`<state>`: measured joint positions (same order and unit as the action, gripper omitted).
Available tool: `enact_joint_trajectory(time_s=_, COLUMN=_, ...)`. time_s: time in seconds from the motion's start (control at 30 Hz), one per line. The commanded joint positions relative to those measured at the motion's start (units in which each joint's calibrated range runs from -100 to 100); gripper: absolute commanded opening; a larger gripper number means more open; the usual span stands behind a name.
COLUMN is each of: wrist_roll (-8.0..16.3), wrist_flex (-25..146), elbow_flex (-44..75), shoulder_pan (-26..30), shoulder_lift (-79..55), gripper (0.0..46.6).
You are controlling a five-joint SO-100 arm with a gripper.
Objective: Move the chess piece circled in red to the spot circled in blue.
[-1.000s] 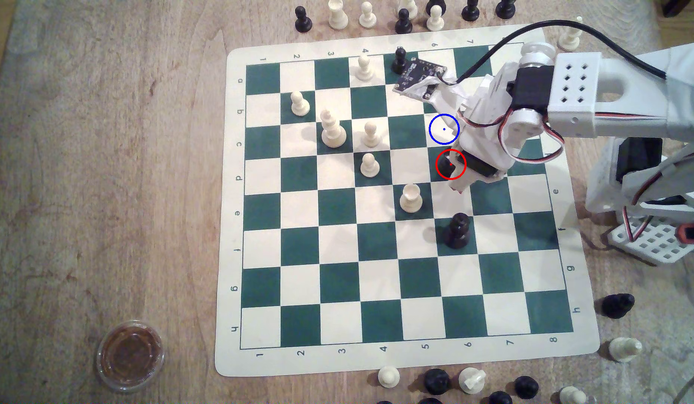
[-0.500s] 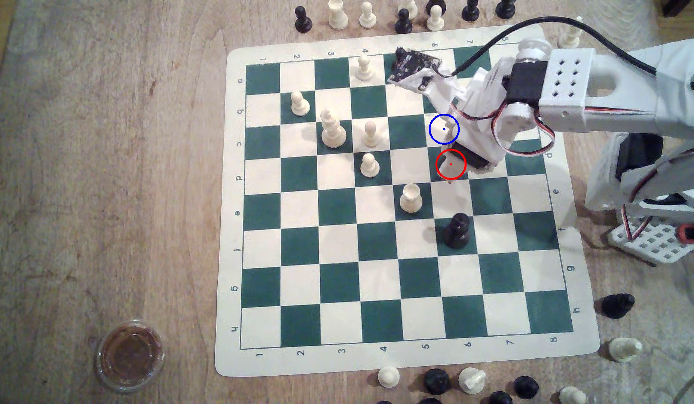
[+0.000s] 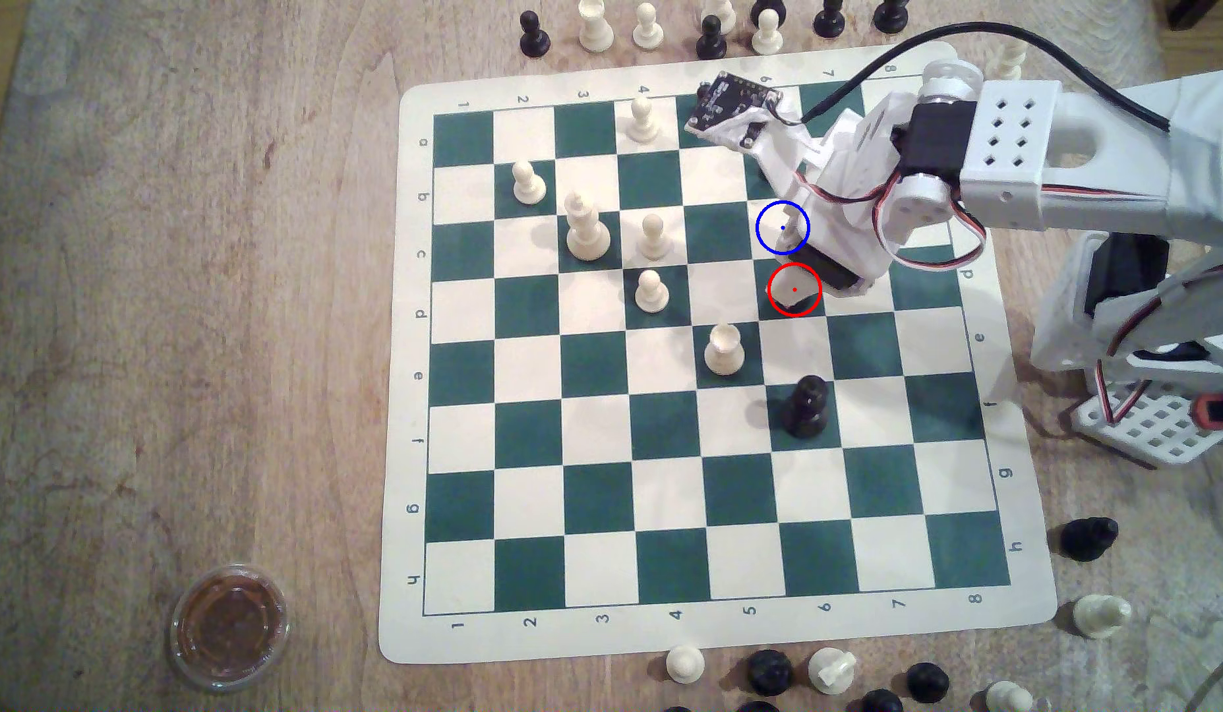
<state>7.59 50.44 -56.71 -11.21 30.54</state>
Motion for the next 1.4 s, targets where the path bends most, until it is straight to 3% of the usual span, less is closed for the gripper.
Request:
enact_joint_trajectory(time_s=0.0, wrist_roll=0.20, wrist_flex=0.18, elbow_flex=0.32, shoulder_pan=0.69, shoulder_lift=3.33, gripper=7.6)
enact_joint_trajectory(time_s=0.43, wrist_roll=-0.24, wrist_flex=2.39, elbow_flex=1.41, shoulder_pan=-0.09, shoulder_lift=5.37, gripper=3.4)
enact_joint_trajectory(time_s=0.77, wrist_roll=-1.12, wrist_flex=15.66, elbow_flex=13.65, shoulder_pan=-2.83, shoulder_lift=11.90, gripper=3.2)
enact_joint_trajectory(time_s=1.1, wrist_roll=-3.37, wrist_flex=8.12, elbow_flex=14.55, shoulder_pan=-9.64, shoulder_lift=0.27, gripper=3.3)
enact_joint_trajectory(time_s=1.37, wrist_roll=-3.17, wrist_flex=1.00, elbow_flex=11.02, shoulder_pan=-8.77, shoulder_lift=-3.80, gripper=3.3)
